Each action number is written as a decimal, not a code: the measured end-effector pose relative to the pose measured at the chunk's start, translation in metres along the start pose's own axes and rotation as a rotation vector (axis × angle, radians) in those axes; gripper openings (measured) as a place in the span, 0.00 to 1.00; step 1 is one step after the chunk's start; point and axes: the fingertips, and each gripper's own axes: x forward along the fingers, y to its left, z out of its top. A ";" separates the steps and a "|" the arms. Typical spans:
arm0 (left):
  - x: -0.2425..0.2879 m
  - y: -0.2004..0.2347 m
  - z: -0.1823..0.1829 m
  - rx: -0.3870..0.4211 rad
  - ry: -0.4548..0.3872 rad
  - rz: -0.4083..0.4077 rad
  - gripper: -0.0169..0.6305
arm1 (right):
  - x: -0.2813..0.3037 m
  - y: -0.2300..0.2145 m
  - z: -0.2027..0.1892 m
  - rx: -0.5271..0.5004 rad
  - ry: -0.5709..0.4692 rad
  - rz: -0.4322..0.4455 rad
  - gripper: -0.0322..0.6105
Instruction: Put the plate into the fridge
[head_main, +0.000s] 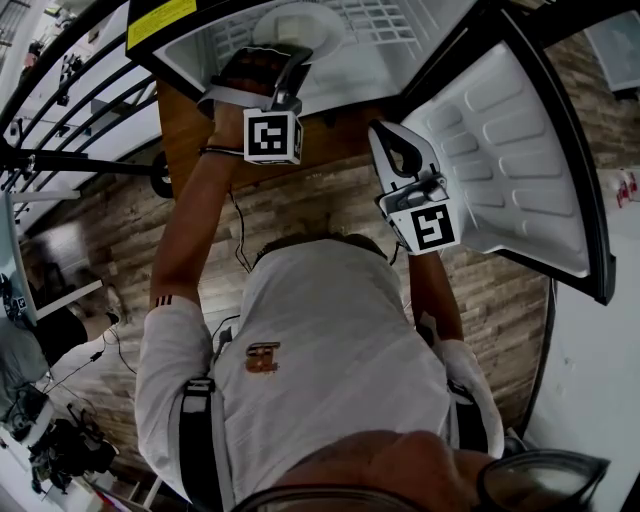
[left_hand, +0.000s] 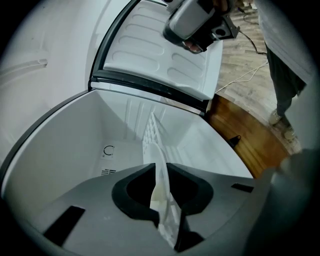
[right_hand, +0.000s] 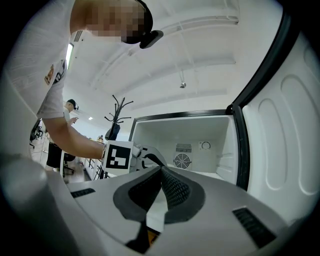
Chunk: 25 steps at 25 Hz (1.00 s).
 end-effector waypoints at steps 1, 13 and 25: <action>0.000 -0.001 0.001 0.002 -0.005 -0.010 0.14 | -0.001 -0.001 -0.001 0.001 0.003 -0.001 0.10; -0.001 -0.009 0.006 0.026 -0.025 0.004 0.23 | -0.003 -0.007 -0.012 0.013 0.025 -0.008 0.10; -0.042 0.010 0.031 -0.002 -0.139 0.169 0.19 | 0.007 0.002 -0.008 0.016 0.011 0.012 0.10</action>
